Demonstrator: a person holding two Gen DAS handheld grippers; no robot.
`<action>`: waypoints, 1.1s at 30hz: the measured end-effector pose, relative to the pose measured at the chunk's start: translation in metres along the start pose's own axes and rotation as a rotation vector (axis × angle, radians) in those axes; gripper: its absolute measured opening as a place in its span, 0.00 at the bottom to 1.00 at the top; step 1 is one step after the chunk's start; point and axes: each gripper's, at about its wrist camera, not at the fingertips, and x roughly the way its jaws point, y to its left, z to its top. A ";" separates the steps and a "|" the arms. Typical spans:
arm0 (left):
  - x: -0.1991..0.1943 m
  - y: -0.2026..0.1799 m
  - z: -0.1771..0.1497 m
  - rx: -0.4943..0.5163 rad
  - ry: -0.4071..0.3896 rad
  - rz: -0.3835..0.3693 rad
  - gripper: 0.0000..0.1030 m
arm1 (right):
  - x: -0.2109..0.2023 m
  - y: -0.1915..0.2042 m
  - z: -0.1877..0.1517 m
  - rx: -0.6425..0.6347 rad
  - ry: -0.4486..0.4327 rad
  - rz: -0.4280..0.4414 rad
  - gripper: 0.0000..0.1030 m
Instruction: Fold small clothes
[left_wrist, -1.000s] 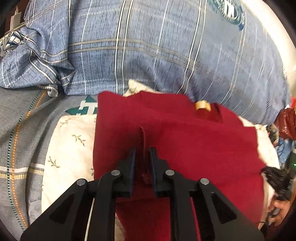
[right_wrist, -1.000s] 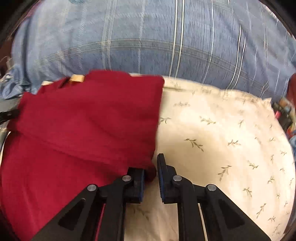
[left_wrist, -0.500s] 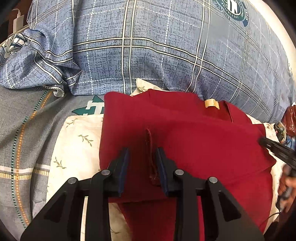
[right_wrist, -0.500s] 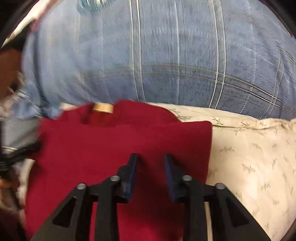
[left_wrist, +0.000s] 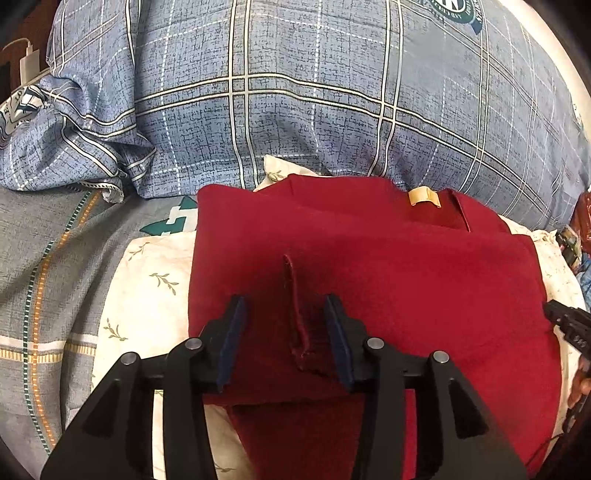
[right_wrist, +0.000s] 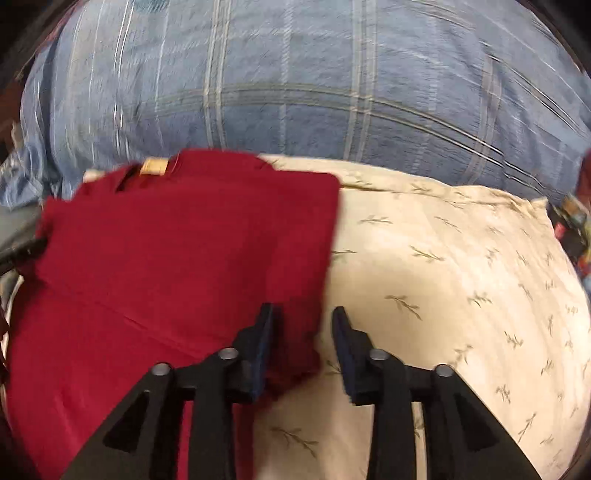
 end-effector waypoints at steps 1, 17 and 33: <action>-0.001 0.000 -0.001 -0.001 -0.002 0.003 0.42 | -0.007 -0.006 0.001 0.038 0.014 0.028 0.35; 0.001 -0.002 0.000 0.022 0.001 0.009 0.50 | 0.059 0.074 0.067 0.011 -0.012 0.108 0.36; -0.007 -0.003 -0.003 0.026 -0.013 0.027 0.52 | 0.015 0.015 0.021 0.021 0.023 0.055 0.50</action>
